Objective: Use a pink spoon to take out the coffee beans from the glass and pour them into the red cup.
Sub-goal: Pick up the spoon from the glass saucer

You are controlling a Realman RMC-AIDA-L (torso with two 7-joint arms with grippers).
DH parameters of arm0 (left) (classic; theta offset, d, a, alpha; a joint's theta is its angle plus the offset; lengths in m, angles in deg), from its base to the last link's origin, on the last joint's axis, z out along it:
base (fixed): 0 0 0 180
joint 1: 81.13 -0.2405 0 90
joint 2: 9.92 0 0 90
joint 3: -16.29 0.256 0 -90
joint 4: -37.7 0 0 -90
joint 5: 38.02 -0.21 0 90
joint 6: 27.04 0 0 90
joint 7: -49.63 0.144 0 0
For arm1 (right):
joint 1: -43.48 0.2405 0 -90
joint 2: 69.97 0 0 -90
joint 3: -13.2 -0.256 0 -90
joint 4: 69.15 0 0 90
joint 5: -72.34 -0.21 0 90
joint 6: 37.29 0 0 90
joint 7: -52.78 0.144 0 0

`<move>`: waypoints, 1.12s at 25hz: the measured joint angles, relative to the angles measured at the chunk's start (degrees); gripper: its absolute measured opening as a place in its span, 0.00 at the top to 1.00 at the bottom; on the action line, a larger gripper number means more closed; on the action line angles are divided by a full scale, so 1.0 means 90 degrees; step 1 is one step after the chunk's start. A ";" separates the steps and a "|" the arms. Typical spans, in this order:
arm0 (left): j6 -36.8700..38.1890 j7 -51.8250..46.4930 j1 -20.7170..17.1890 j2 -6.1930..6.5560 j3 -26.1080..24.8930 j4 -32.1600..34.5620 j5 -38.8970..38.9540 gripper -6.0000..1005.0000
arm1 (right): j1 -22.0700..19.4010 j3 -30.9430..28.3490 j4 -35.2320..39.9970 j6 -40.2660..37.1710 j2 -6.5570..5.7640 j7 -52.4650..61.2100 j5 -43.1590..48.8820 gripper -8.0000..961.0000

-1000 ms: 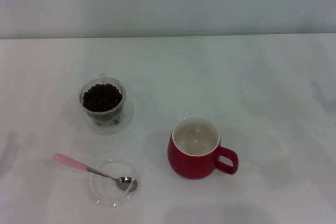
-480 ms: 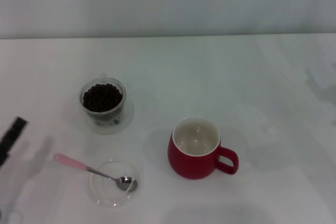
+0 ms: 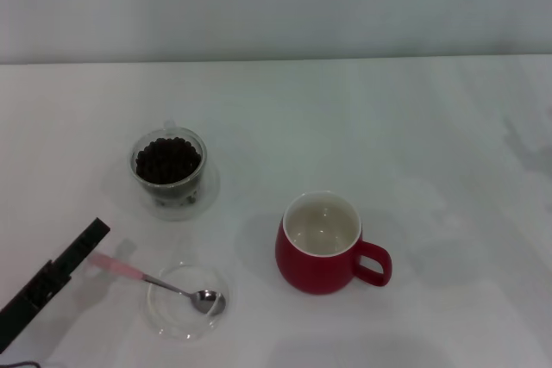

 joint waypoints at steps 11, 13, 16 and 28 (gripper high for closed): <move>-0.0065 0.0046 -0.0073 -0.0061 0.0000 -0.0060 -0.0388 0.12 | -0.0013 0.0013 -0.0060 0.0016 0.0035 -0.0003 0.0041 0.15; -0.0093 0.0064 -0.0089 -0.0072 0.0000 -0.0065 -0.0418 0.12 | -0.0016 0.0018 -0.0061 0.0016 0.0034 -0.0003 0.0047 0.15; -0.0135 0.0072 -0.0106 -0.0082 0.0000 -0.0079 -0.0425 0.12 | -0.0043 0.0029 -0.0062 0.0016 0.0032 -0.0003 0.0047 0.15; -0.0146 0.0078 0.0042 -0.0083 0.0000 -0.0137 -0.0573 0.12 | -0.0284 0.0031 -0.0027 0.0027 0.0064 0.0008 0.0046 0.15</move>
